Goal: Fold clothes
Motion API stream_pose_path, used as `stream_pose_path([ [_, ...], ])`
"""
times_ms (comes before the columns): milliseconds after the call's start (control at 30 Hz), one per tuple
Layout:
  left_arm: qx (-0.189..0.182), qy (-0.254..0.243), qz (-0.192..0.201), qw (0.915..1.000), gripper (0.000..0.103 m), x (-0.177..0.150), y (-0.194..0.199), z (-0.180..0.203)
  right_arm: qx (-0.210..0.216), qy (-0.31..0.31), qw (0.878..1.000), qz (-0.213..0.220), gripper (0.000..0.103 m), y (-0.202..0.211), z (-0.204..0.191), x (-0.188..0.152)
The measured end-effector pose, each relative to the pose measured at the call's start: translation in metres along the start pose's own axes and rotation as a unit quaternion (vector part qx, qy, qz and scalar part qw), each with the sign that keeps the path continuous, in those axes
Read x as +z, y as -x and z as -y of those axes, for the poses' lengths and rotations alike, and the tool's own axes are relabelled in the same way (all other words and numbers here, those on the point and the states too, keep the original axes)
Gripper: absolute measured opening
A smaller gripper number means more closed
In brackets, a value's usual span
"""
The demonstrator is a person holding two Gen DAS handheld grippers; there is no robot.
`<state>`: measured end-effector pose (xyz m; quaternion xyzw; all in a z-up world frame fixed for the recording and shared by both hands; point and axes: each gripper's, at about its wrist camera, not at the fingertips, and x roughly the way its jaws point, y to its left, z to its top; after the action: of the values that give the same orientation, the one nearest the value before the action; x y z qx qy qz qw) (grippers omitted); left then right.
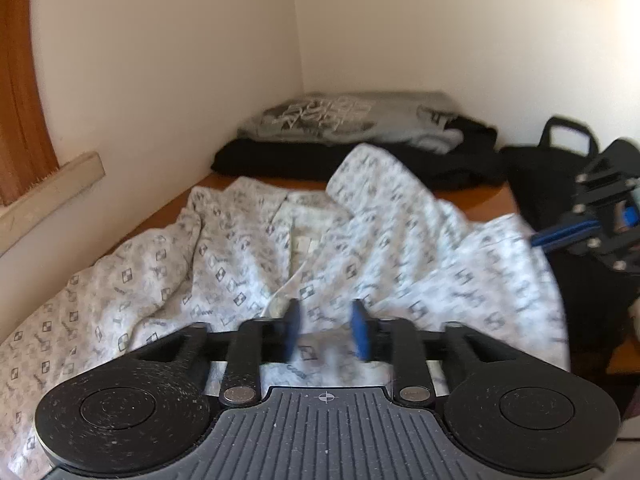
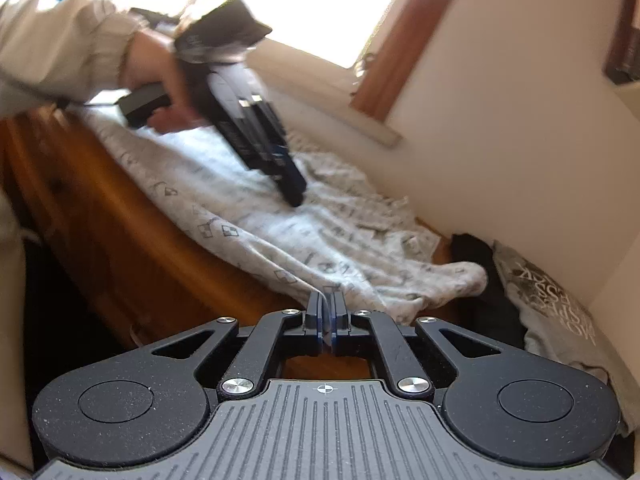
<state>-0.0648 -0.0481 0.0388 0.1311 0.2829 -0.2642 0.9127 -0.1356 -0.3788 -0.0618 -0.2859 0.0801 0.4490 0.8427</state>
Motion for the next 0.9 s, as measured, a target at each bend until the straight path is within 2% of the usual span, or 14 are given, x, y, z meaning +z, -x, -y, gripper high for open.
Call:
stream_pose_path([
  [33, -0.009, 0.001, 0.003, 1.0000, 0.052, 0.001, 0.004, -0.001, -0.005, -0.004, 1.000, 0.003, 0.004, 0.000, 0.001, 0.000],
  [100, -0.003, -0.020, -0.013, 0.9997, 0.054, 0.001, 0.004, 0.002, -0.010, -0.008, 1.000, 0.006, 0.004, 0.000, 0.002, 0.000],
  [133, 0.014, -0.032, -0.025, 0.9991, 0.054, 0.001, 0.003, 0.002, -0.006, -0.007, 1.000, 0.005, 0.004, 0.000, 0.001, -0.002],
  [200, 0.035, -0.020, -0.034, 0.9986, 0.054, 0.000, 0.003, -0.011, 0.001, -0.004, 1.000, 0.002, 0.004, 0.000, -0.001, -0.005],
  [333, 0.053, 0.029, -0.047, 0.9970, 0.059, -0.004, 0.010, -0.041, 0.004, -0.002, 1.000, 0.003, 0.008, 0.000, -0.007, -0.011],
  [367, 0.056, 0.033, -0.052, 0.9965, 0.059, -0.005, 0.010, -0.045, 0.006, 0.000, 1.000, 0.005, 0.011, 0.000, -0.008, -0.012],
  [467, 0.049, 0.045, -0.054, 0.9963, 0.059, -0.007, 0.009, -0.052, 0.007, 0.015, 1.000, 0.005, 0.037, -0.006, -0.016, -0.011],
  [533, 0.041, 0.046, -0.050, 0.9969, 0.045, -0.008, 0.008, -0.053, 0.012, 0.019, 1.000, 0.010, 0.037, -0.009, -0.019, -0.008],
  [567, 0.034, 0.046, -0.047, 0.9972, 0.042, -0.009, 0.008, -0.053, 0.016, 0.021, 1.000, 0.014, 0.037, -0.010, -0.019, -0.007],
  [633, 0.026, 0.056, -0.039, 0.9973, 0.023, -0.009, 0.008, -0.055, 0.016, 0.023, 1.000, 0.013, 0.035, -0.013, -0.018, -0.003],
  [667, 0.020, 0.063, -0.033, 0.9973, 0.018, -0.010, 0.008, -0.056, 0.015, 0.021, 1.000, 0.010, 0.023, -0.014, -0.015, -0.001],
  [700, 0.016, 0.075, -0.025, 0.9967, 0.016, -0.010, 0.009, -0.059, 0.013, 0.017, 1.000, 0.008, 0.002, -0.015, -0.012, 0.000],
  [767, 0.005, 0.103, -0.003, 0.9946, 0.006, -0.013, 0.014, -0.068, -0.002, 0.004, 1.000, 0.027, 0.001, -0.010, -0.006, 0.002],
  [900, 0.000, 0.151, 0.032, 0.9880, 0.005, -0.017, 0.025, -0.085, -0.044, -0.033, 0.994, 0.089, 0.001, 0.007, 0.003, 0.011],
])
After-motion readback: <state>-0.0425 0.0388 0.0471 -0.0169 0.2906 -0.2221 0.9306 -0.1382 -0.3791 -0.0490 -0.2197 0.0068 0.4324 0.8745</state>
